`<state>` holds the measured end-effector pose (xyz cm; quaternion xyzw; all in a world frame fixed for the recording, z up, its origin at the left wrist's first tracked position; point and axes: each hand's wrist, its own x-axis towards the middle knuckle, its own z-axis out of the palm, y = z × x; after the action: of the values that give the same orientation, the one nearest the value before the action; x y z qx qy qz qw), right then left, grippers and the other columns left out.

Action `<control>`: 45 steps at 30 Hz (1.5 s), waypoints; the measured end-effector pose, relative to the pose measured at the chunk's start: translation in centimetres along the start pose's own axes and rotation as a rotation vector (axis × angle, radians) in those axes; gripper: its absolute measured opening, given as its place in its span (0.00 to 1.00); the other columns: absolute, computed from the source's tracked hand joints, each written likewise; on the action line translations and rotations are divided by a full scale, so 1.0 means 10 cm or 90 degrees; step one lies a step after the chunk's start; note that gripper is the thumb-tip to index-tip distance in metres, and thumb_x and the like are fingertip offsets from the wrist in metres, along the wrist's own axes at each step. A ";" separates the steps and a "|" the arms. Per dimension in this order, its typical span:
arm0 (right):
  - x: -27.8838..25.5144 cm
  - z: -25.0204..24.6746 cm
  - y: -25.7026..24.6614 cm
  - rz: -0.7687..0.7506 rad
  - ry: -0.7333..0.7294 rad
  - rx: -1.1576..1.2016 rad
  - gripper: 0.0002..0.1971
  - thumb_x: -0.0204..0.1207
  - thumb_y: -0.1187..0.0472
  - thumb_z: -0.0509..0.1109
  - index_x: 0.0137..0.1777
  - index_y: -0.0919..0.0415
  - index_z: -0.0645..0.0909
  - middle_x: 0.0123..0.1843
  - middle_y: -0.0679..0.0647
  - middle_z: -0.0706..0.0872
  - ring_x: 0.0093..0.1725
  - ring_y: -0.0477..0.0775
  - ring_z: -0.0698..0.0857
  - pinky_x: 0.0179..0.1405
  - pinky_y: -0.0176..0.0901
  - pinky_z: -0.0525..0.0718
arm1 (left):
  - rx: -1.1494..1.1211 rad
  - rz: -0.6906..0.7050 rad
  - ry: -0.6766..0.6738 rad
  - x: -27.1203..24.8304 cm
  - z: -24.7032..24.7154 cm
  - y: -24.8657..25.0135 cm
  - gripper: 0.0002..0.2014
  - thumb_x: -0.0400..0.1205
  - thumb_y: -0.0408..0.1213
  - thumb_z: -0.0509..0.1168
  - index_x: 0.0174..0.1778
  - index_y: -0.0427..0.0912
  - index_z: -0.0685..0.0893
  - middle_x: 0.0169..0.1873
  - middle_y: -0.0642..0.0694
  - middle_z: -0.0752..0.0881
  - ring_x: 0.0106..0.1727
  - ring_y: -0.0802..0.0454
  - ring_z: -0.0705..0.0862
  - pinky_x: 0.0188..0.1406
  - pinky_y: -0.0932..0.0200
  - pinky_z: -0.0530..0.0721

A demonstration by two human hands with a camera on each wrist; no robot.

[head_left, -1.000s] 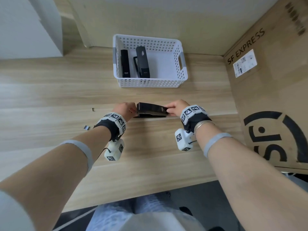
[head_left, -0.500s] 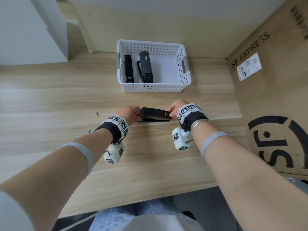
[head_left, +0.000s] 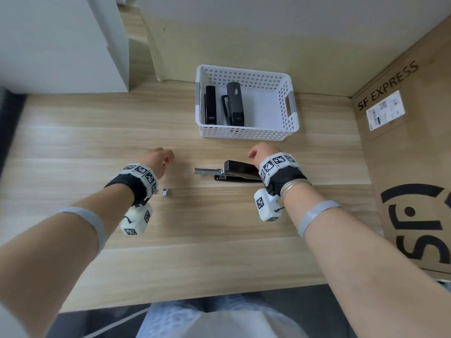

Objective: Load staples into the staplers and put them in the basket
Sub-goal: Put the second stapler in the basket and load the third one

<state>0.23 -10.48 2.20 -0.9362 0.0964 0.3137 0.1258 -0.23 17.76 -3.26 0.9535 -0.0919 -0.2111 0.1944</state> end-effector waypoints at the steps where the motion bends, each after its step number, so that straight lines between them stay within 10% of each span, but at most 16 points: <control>1: 0.00 0.01 -0.04 -0.006 0.022 0.013 0.18 0.81 0.71 0.60 0.62 0.55 0.85 0.68 0.54 0.84 0.65 0.59 0.83 0.68 0.51 0.80 | 0.012 -0.003 -0.015 -0.02 -0.01 -0.07 0.17 0.73 0.18 0.58 0.51 0.40 0.83 0.52 0.40 0.84 0.51 0.41 0.80 0.51 0.51 0.80; 9: 0.00 0.14 -0.23 -0.044 0.099 0.059 0.18 0.81 0.71 0.59 0.56 0.52 0.88 0.64 0.52 0.86 0.61 0.56 0.85 0.62 0.45 0.82 | 0.126 0.045 -0.212 -0.22 0.12 -0.03 0.20 0.70 0.43 0.73 0.58 0.46 0.82 0.55 0.44 0.85 0.58 0.43 0.80 0.63 0.48 0.80; 17: -0.04 0.20 -0.19 -0.040 0.132 0.095 0.19 0.80 0.71 0.59 0.54 0.53 0.89 0.62 0.52 0.87 0.58 0.56 0.86 0.55 0.41 0.83 | 0.059 0.052 -0.169 -0.23 0.24 0.05 0.07 0.75 0.35 0.69 0.48 0.40 0.86 0.44 0.41 0.84 0.53 0.41 0.82 0.47 0.60 0.75; 36: -0.09 0.23 -0.17 -0.061 0.146 0.121 0.19 0.81 0.71 0.57 0.51 0.53 0.89 0.62 0.51 0.87 0.56 0.55 0.86 0.52 0.41 0.83 | -0.023 0.060 -0.106 -0.13 0.24 0.20 0.09 0.78 0.27 0.63 0.51 0.30 0.83 0.60 0.35 0.79 0.57 0.37 0.80 0.58 0.54 0.77; 45: -0.15 0.27 -0.44 -0.210 0.123 0.121 0.15 0.82 0.64 0.60 0.55 0.53 0.88 0.56 0.48 0.90 0.40 0.47 0.84 0.48 0.40 0.84 | -0.208 0.015 -0.057 -0.09 0.10 0.39 0.04 0.81 0.35 0.62 0.44 0.43 0.72 0.38 0.46 0.86 0.36 0.47 0.82 0.46 0.54 0.82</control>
<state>-1.33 -5.36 1.79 -0.9491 -0.0173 0.1871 0.2530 -1.80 14.10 -2.20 0.8978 -0.0763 -0.2630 0.3448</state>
